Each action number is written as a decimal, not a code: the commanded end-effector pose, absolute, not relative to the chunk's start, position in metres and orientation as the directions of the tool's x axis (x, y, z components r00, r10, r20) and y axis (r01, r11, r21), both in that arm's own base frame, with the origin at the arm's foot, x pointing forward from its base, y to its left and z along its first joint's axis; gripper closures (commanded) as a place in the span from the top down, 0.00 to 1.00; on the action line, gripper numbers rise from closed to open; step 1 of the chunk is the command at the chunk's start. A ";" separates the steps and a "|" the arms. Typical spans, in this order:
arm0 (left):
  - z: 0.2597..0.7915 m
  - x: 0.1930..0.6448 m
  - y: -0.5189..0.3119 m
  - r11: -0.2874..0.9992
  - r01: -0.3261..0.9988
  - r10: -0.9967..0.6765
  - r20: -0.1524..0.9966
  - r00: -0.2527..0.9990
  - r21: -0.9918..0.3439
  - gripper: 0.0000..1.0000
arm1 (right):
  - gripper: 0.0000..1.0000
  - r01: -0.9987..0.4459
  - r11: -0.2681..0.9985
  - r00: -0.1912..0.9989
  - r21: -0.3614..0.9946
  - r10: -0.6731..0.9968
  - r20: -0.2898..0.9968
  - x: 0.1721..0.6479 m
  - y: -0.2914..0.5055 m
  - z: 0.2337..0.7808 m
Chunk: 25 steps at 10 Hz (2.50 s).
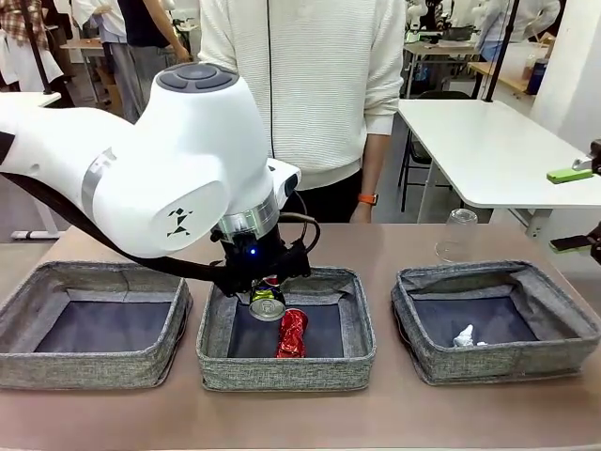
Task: Sort the waste into the appropriate baskets.
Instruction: Place the picked waste into the Fabric basket indicated by the person.
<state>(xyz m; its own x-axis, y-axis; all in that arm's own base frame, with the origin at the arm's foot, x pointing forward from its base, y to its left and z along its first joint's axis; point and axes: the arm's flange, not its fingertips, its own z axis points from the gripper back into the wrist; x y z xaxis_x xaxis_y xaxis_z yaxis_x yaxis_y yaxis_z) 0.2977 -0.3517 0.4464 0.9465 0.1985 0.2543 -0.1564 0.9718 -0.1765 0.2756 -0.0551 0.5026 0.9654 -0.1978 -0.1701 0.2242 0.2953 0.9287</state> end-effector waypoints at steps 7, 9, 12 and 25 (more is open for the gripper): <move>0.454 0.297 -0.343 0.956 -0.202 0.262 0.301 0.917 -0.214 1.00 | 1.00 0.204 0.292 0.968 0.934 -0.201 -0.149 0.279 -0.054 0.504; 0.457 0.296 -0.342 0.954 -0.203 0.265 0.304 0.915 -0.219 1.00 | 1.00 0.204 0.292 0.968 0.934 -0.201 -0.149 0.279 -0.054 0.504; 0.485 0.281 -0.341 0.934 -0.085 0.144 0.147 0.979 -0.346 1.00 | 1.00 0.204 0.292 0.968 0.934 -0.201 -0.149 0.279 -0.054 0.504; 0.507 0.272 0.075 0.340 -0.110 0.218 -0.036 0.975 -0.934 1.00 | 1.00 0.204 0.292 0.968 0.934 -0.201 -0.149 0.279 -0.054 0.504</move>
